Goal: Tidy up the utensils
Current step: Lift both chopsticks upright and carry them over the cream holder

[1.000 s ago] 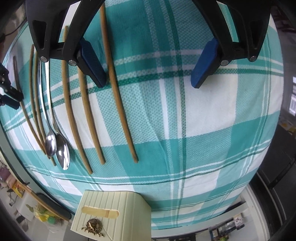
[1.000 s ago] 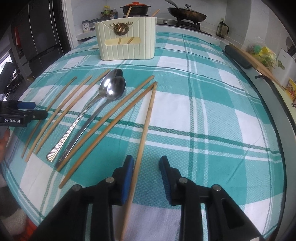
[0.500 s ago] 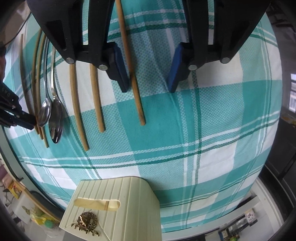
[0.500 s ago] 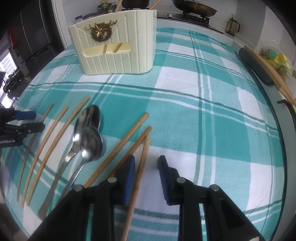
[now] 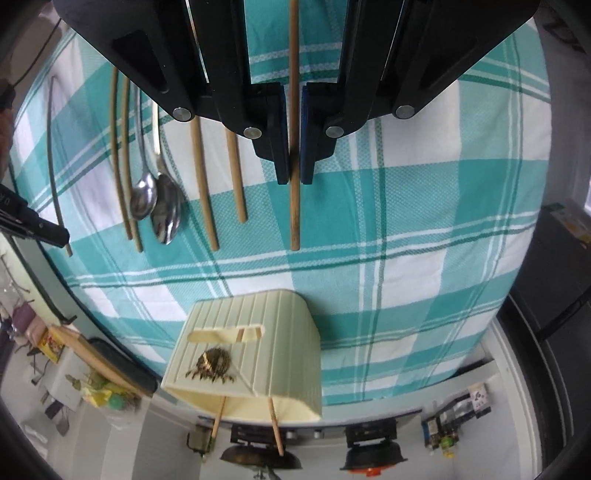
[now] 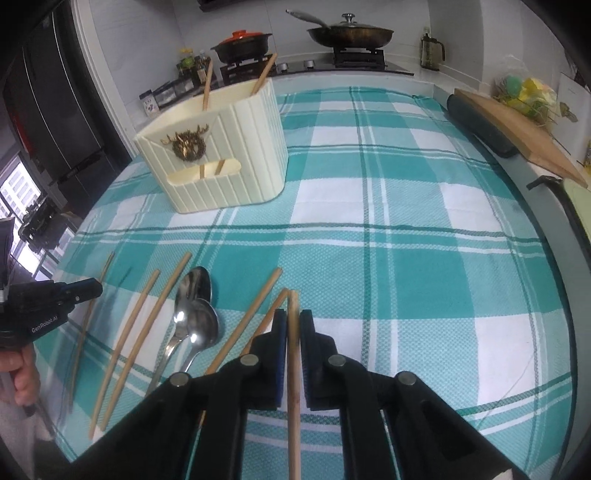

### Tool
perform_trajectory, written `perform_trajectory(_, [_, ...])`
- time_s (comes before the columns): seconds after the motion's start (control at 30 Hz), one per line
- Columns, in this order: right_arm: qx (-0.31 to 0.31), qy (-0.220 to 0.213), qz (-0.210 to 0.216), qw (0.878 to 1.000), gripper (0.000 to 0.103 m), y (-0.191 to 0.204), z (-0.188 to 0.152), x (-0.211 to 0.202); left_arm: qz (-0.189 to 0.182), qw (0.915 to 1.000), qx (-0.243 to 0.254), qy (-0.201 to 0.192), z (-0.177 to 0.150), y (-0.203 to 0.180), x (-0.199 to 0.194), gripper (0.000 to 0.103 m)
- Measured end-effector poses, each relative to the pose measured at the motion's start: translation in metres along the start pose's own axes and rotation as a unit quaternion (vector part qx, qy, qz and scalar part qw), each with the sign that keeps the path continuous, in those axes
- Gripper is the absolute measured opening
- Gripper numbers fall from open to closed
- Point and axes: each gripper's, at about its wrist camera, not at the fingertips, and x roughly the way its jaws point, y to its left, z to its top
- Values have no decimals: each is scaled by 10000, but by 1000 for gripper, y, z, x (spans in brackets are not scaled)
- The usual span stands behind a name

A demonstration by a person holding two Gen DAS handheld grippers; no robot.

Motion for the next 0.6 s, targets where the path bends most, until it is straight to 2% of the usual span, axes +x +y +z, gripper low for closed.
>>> perform_trajectory(0.33, [-196, -948, 309, 9948, 7, 9, 1, -107, -485, 9937, -123, -1000, -2, 5, -106, 4])
perform_trajectory(0.6, [-444, -1707, 285, 9839, 7, 23, -6, -166, -688, 9877, -256, -1378, -9, 8, -142, 4])
